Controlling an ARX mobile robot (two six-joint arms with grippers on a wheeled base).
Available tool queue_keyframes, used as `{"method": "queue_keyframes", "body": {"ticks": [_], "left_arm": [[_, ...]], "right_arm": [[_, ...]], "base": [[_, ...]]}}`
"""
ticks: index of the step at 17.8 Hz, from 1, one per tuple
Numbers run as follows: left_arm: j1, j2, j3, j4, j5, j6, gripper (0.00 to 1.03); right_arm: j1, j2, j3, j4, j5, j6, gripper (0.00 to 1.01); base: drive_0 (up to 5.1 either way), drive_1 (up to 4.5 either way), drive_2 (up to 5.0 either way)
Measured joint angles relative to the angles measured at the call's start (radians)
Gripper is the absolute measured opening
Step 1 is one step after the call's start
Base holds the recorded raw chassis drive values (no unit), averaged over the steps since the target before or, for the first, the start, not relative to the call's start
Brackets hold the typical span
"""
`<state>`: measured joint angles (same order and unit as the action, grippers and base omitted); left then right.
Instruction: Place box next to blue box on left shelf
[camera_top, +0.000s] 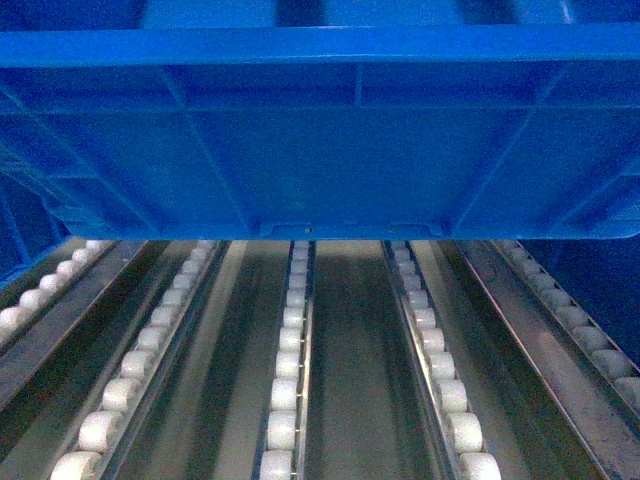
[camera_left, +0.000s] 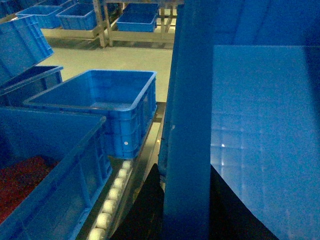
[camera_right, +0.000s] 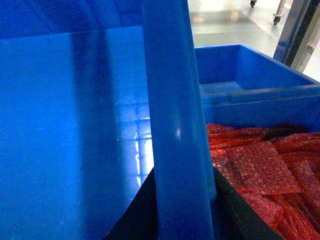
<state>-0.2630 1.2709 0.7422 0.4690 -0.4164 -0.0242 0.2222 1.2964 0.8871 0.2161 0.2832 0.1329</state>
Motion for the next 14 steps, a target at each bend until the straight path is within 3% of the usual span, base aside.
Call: {"method": "queue_keyframes", "body": {"ticks": [14], "left_arm": [[0.000, 0.000, 0.000, 0.000, 0.000, 0.000, 0.14]], "right_arm": [[0.000, 0.000, 0.000, 0.000, 0.000, 0.000, 0.21]], "base": [[0.0, 0.00, 0.0]]}}
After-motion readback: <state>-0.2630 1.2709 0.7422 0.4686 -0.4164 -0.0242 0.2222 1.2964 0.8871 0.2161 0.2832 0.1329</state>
